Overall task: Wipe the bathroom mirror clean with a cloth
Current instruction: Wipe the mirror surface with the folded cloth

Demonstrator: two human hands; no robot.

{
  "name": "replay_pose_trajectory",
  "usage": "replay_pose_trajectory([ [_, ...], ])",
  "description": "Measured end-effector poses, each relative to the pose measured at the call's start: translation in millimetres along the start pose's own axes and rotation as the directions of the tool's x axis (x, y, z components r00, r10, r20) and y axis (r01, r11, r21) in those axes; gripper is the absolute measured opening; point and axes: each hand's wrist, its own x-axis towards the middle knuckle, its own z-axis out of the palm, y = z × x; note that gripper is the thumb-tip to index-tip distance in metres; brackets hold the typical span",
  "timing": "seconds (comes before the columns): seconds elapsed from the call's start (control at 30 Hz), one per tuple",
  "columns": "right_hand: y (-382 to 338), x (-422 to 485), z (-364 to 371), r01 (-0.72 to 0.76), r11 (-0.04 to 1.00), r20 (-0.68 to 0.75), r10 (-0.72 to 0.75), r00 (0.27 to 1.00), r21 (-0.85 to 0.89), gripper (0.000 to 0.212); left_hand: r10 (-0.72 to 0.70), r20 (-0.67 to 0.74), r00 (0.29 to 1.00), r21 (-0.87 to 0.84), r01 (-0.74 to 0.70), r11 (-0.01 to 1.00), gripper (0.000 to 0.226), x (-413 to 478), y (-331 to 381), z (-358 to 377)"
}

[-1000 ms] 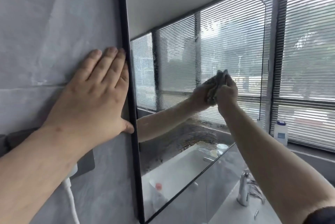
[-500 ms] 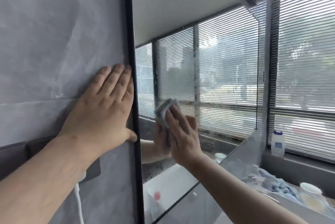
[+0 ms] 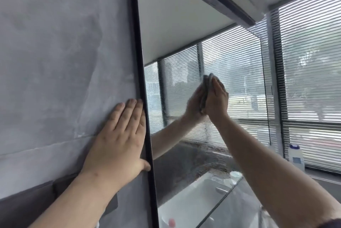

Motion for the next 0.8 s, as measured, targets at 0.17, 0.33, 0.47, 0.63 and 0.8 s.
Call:
replay_pose_trajectory([
  [0.17, -27.9, -63.0, -5.5, 0.173, 0.983, 0.115, -0.165, 0.980, -0.067, 0.039, 0.017, 0.020, 1.000, 0.102, -0.019, 0.995, 0.144, -1.3, -0.4, -1.5],
  [0.33, -49.1, -164.5, -24.7, 0.373, 0.927, 0.269, -0.368, 0.890, 0.032, 0.043, 0.008, 0.004, 1.000, 0.041, -0.008, 0.999, 0.146, -0.3, -0.5, -3.0],
  [0.47, -45.6, -211.5, -47.9, 0.260, 0.963, 0.366, -0.269, 0.891, 0.073, 0.045, 0.018, 0.011, 1.000, -0.057, -0.017, 0.998, 0.141, -1.8, -1.3, -3.3],
  [0.63, -71.9, -235.9, -104.6, -0.439, 0.793, 0.404, 0.269, 0.874, 0.422, 0.028, -0.113, -0.354, 0.928, -0.463, -0.069, 0.884, 0.062, -10.7, 5.8, -5.6],
  [0.8, -93.1, -232.8, -155.1, -0.711, 0.221, 0.662, 0.260, 0.703, 0.668, 0.082, -0.197, -0.075, 0.977, -0.846, 0.042, 0.531, 0.041, -35.0, 62.9, -42.7],
])
